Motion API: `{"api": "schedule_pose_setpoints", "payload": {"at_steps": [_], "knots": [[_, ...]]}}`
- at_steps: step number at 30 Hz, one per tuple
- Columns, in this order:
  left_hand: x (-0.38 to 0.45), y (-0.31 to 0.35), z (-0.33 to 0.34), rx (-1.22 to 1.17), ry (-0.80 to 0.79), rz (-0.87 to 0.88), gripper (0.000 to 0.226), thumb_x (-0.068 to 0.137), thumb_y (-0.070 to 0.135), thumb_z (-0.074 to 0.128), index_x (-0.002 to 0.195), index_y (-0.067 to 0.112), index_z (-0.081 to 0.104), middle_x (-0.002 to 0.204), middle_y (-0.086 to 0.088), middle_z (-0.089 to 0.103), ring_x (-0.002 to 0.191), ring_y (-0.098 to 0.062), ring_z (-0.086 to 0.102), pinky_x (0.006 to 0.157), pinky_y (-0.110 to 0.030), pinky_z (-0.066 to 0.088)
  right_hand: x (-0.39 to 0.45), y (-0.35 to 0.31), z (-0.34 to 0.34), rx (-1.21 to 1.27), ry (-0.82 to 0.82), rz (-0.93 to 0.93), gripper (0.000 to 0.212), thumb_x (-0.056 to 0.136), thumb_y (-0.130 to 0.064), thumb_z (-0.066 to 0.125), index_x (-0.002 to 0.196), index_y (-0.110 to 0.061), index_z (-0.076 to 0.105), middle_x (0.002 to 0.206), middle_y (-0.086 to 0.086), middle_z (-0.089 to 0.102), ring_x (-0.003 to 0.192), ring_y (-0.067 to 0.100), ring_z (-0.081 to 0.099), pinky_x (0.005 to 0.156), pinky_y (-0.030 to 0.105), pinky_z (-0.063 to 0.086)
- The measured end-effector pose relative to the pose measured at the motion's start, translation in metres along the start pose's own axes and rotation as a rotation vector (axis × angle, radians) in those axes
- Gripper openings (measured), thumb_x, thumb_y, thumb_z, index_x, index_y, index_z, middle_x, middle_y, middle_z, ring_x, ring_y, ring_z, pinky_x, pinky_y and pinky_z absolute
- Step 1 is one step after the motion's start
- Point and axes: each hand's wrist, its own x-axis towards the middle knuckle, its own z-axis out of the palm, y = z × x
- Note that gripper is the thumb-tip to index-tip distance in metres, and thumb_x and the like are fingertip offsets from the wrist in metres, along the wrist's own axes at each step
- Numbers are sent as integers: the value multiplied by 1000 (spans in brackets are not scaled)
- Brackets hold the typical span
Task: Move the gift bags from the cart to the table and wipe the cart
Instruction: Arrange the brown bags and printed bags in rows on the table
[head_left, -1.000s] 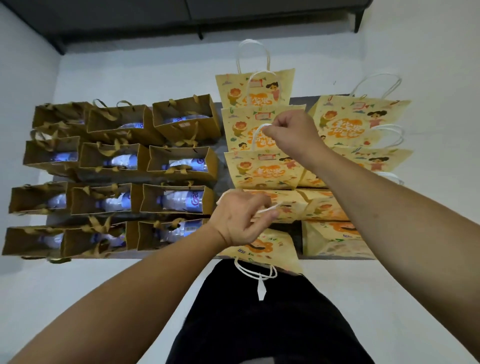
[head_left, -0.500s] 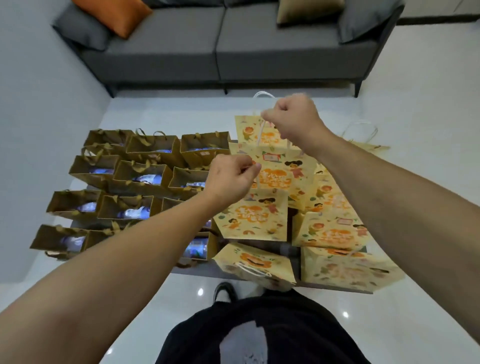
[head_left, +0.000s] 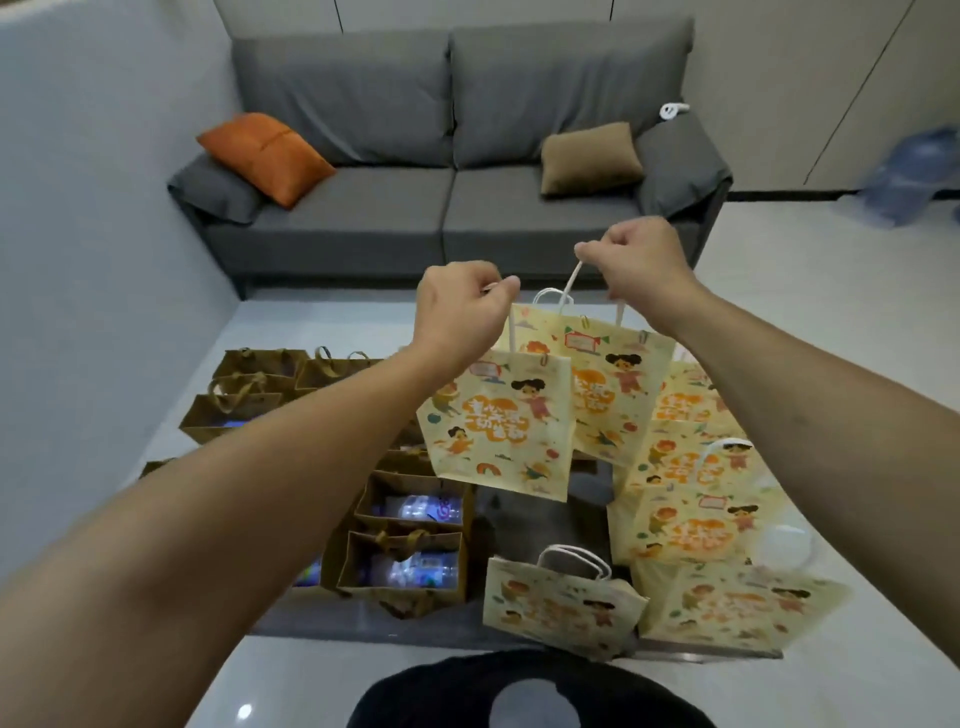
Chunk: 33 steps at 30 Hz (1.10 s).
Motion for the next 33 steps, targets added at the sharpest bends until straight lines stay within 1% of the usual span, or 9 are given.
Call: {"api": "schedule_pose_setpoints", "payload": {"at_steps": [4,11,13,16,20,24,28,31,33], "knots": [[10,-3,-28,-14,21,44,39,94,36,59,72,6,69,62,-11,64,64,-28,62,69,-46,56,-10,1,2,-9,23,59,47,90,-24,70,50,-12,50,48,0,47,57,22,51,79,45,57],[27,-7,-74,2,116,105,41,91,35,57,65,4,63,59,-14,61,61,-32,59,65,-49,52,-36,14,32,-80,4,160,48,92,-33,66,55,-7,53,53,6,44,58,24,53,76,52,59],[30,-10,-82,40,142,106,42,91,35,56,63,5,61,58,-13,59,57,-29,53,63,-47,50,-46,20,43,-117,-9,203,50,94,-35,63,52,-12,48,52,5,43,55,24,54,75,49,59],[32,-14,-87,46,144,101,41,93,33,56,63,6,60,57,-11,58,53,-19,47,62,-44,50,-61,32,59,-165,-30,281,54,95,-40,62,54,-6,53,54,7,50,52,23,58,59,40,55],[34,-17,-85,78,125,91,40,94,33,56,63,8,60,55,-7,56,53,-16,46,59,-38,47,-75,56,74,-174,-67,353,63,96,-48,60,68,8,67,62,13,65,63,21,69,68,34,53],[41,-18,-79,97,118,82,39,94,31,55,63,8,59,56,-8,55,53,-16,44,57,-35,43,-89,81,86,-207,-125,352,56,96,-46,61,55,-9,56,58,17,58,69,41,67,63,29,52],[51,-15,-70,106,110,82,38,96,32,56,66,10,63,58,-6,59,56,-20,53,60,-36,48,-102,107,99,-312,-232,334,63,97,-43,62,42,-16,46,66,10,71,85,26,72,61,27,47],[60,-8,-59,98,93,76,37,95,32,55,69,9,66,61,-8,63,63,-27,62,63,-40,53,-106,122,101,-407,-327,276,64,98,-45,60,42,-19,43,40,-4,40,47,17,49,49,28,32],[67,-2,-50,105,92,70,37,95,33,55,68,9,66,61,-7,64,63,-26,62,63,-39,52,-106,131,99,-448,-373,221,64,98,-46,59,43,-19,38,42,-2,32,42,16,37,48,30,29]]}}
